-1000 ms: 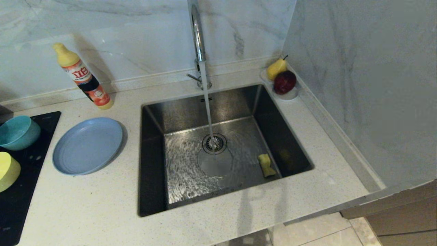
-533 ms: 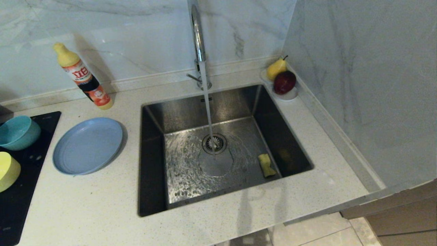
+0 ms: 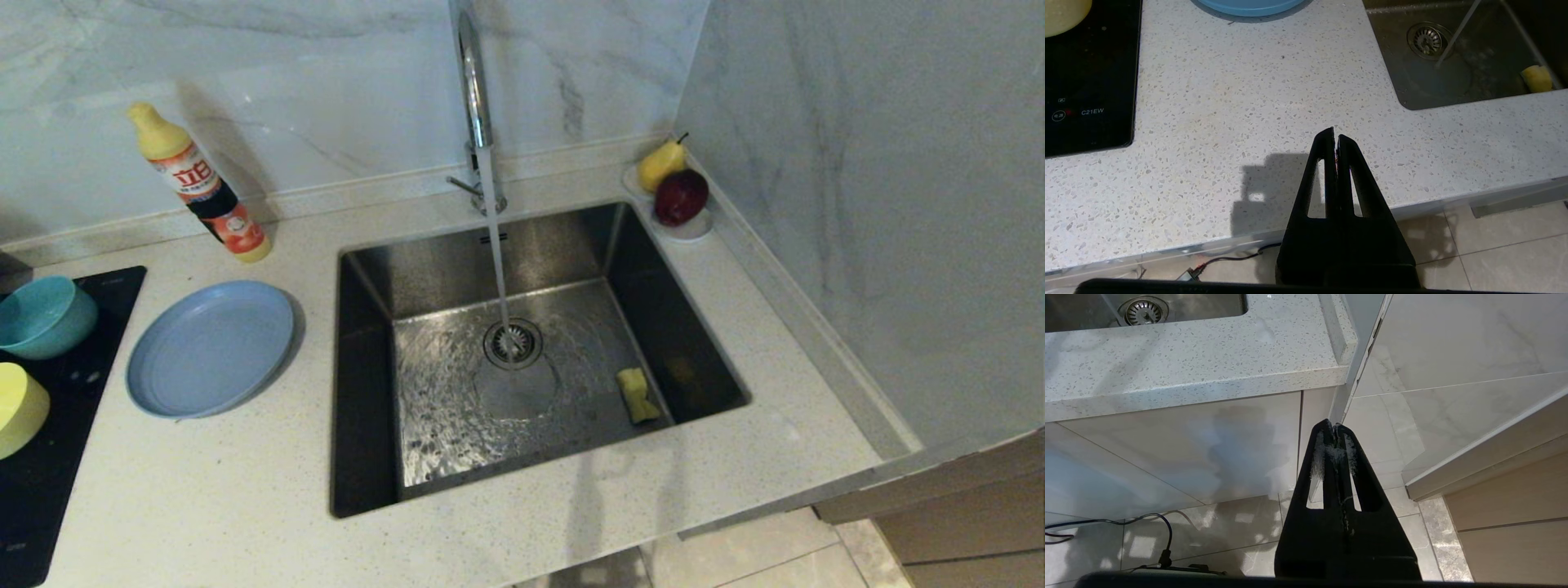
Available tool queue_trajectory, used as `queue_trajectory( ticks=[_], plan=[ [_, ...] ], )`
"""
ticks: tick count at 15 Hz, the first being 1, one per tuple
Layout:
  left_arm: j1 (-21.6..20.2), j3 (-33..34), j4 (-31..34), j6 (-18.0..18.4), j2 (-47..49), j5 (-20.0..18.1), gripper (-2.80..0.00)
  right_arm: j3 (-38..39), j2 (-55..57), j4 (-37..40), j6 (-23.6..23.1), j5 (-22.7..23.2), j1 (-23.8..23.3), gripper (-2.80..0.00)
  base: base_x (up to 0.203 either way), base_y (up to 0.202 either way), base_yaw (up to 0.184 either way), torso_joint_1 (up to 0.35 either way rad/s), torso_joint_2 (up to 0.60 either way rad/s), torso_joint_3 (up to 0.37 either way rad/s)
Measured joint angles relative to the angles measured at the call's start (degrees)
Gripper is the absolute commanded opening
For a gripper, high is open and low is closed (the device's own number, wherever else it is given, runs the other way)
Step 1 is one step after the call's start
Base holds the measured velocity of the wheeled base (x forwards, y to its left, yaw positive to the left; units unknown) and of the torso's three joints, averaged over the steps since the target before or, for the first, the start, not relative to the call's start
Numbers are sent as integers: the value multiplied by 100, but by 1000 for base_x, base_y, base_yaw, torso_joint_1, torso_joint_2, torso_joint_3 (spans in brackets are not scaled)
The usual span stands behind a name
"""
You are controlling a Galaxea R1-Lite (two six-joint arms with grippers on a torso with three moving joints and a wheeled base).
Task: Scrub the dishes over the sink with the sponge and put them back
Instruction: Turn off the faucet
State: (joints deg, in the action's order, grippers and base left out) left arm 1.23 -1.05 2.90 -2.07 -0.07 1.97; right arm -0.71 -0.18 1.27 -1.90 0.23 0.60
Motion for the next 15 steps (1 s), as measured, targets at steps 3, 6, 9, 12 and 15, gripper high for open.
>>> queue_trajectory(
  ticks=[3,6,9,12,15],
  plan=[
    [0,0,2,1,0,0,-280,0,0,0,0,2,-2,-280,0,0,0,0,0,0],
    [0,0,-3,1,0,0,-280,0,0,5,1,0,-2,-280,0,0,0,0,0,0],
    [0,0,-4,15,0,-2,-280,0,0,4,4,2,-2,-280,0,0,0,0,0,0],
    [0,1,-4,10,0,2,-280,0,0,7,6,3,-2,-280,0,0,0,0,0,0],
    [0,4,-27,1,0,9,-280,0,0,7,9,2,-2,-280,0,0,0,0,0,0]
  ],
)
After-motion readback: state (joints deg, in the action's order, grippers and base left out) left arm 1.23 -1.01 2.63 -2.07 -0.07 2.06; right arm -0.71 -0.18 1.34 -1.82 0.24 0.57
